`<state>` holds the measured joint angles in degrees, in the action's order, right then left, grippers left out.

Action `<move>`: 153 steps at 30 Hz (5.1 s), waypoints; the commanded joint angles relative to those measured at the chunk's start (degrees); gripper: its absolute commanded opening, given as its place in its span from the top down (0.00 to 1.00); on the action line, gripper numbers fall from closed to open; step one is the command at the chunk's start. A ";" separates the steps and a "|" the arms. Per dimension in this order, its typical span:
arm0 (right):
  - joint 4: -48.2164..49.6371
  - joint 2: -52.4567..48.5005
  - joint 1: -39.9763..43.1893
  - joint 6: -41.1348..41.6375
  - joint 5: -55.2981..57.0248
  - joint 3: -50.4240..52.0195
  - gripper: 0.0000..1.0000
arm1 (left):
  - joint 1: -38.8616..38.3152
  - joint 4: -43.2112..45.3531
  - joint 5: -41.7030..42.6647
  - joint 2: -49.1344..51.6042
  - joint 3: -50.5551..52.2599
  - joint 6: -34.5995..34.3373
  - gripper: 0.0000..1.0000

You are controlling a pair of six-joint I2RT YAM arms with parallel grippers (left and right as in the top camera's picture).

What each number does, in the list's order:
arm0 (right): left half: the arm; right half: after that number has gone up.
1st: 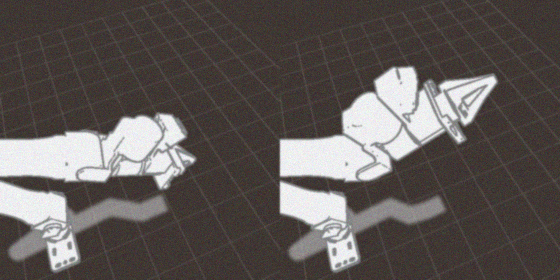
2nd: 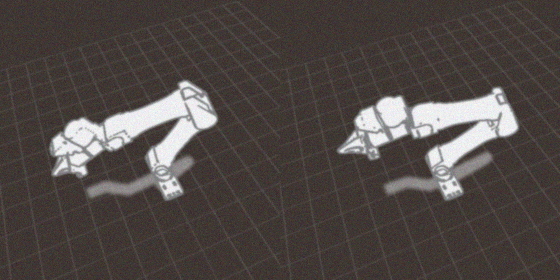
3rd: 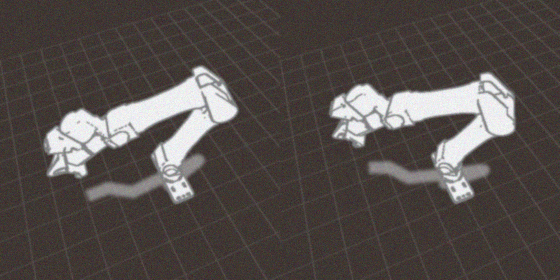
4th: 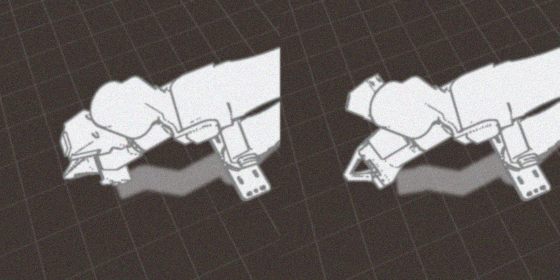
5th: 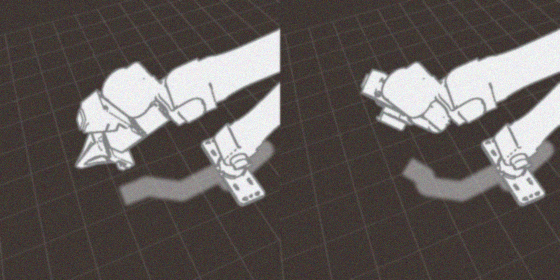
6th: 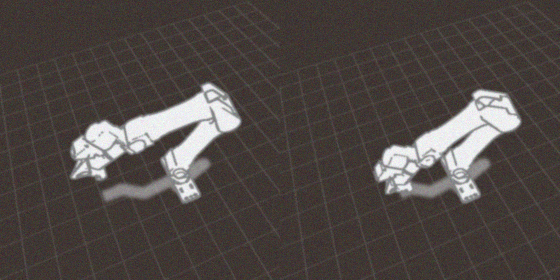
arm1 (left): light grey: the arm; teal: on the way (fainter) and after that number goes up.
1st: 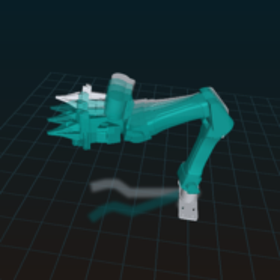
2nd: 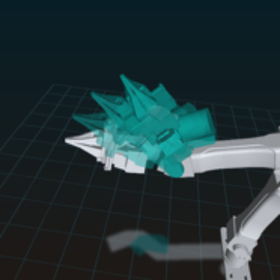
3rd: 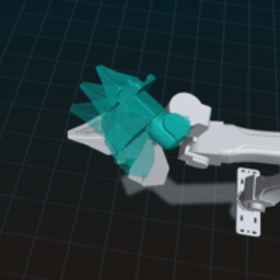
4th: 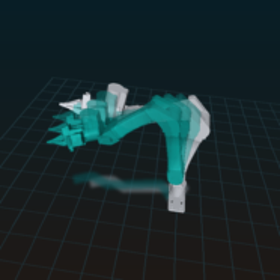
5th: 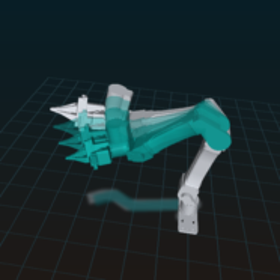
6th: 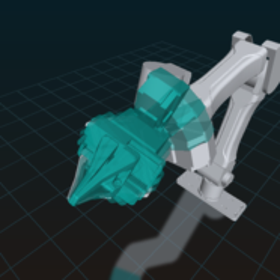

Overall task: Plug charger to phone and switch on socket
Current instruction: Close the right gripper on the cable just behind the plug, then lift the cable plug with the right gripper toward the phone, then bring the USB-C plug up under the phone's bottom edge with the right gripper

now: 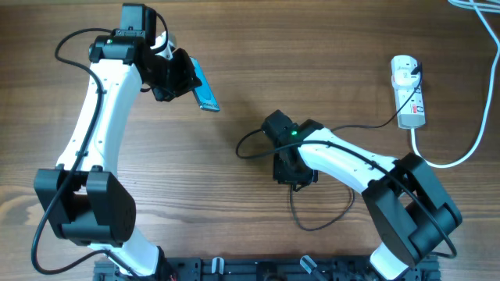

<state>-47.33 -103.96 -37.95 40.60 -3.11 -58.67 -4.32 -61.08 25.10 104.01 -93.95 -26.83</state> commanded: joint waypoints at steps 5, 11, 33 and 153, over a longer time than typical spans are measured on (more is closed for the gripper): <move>0.46 -2.56 -0.24 -0.79 -1.88 2.19 0.70 | 0.46 0.20 0.33 -1.46 -0.22 0.92 0.96; 0.26 -2.56 -0.24 -0.76 -1.88 2.19 0.71 | 0.48 0.20 0.33 -1.46 -0.22 0.92 0.96; -0.26 -2.56 -0.24 0.04 -0.76 2.19 0.83 | 0.48 0.15 0.33 -1.46 -0.22 0.94 0.96; 8.50 19.10 3.10 -7.19 -17.62 -17.27 0.96 | -5.49 14.99 33.79 -1.46 -0.22 16.61 0.96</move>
<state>-38.87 -85.89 -34.92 34.20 -21.37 -74.63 -9.91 -46.26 57.95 104.01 -93.95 -11.60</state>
